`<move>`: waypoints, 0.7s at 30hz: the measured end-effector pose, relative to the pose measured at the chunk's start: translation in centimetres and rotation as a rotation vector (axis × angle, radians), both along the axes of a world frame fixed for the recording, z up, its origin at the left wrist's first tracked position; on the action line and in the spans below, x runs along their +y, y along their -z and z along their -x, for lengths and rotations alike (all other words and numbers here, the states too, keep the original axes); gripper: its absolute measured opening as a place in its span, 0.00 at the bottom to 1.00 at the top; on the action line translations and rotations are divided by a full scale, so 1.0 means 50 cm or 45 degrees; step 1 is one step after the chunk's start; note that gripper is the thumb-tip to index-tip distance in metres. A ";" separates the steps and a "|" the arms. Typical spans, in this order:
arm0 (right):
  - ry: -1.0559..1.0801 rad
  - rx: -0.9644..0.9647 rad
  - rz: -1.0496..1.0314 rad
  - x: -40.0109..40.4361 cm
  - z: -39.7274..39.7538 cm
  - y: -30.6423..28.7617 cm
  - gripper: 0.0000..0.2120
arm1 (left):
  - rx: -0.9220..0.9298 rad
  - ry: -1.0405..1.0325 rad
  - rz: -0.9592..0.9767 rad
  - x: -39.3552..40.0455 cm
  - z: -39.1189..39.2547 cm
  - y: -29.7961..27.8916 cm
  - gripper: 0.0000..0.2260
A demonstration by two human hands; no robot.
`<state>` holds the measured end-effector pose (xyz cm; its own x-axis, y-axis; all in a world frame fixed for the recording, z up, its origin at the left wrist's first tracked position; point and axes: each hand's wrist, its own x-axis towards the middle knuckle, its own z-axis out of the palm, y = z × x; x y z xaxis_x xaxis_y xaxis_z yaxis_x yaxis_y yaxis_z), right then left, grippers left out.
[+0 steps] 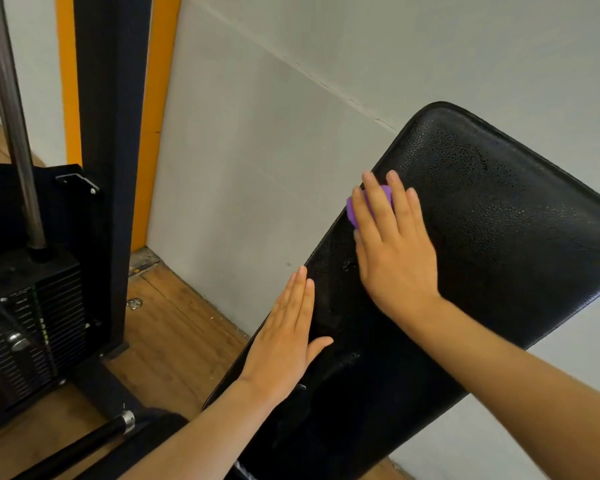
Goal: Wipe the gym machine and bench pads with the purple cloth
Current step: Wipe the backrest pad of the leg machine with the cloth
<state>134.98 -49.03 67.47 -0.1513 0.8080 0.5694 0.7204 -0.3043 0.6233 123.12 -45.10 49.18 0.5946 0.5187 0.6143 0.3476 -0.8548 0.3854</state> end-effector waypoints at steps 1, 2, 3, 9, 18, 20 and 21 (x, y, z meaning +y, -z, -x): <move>-0.020 -0.021 0.052 -0.009 0.007 0.034 0.25 | 0.009 0.001 0.001 -0.001 -0.001 0.005 0.36; -0.030 -0.066 0.152 -0.020 0.013 0.067 0.26 | 0.009 0.005 0.010 -0.003 -0.002 0.011 0.36; -0.028 -0.121 0.268 -0.032 0.017 0.096 0.27 | 0.006 0.011 0.026 -0.005 -0.002 0.018 0.36; -0.126 -0.305 0.572 -0.045 0.001 0.085 0.25 | 0.054 0.038 0.111 -0.017 0.003 0.044 0.38; -0.030 -0.121 0.144 0.009 0.026 0.089 0.26 | 0.073 0.034 0.118 -0.016 0.008 0.044 0.38; -0.038 -0.213 0.399 -0.025 0.026 0.126 0.34 | 0.063 0.035 0.124 -0.016 0.007 0.043 0.39; -0.040 -0.258 0.515 -0.042 0.025 0.136 0.37 | 0.060 0.044 0.137 -0.017 0.006 0.043 0.39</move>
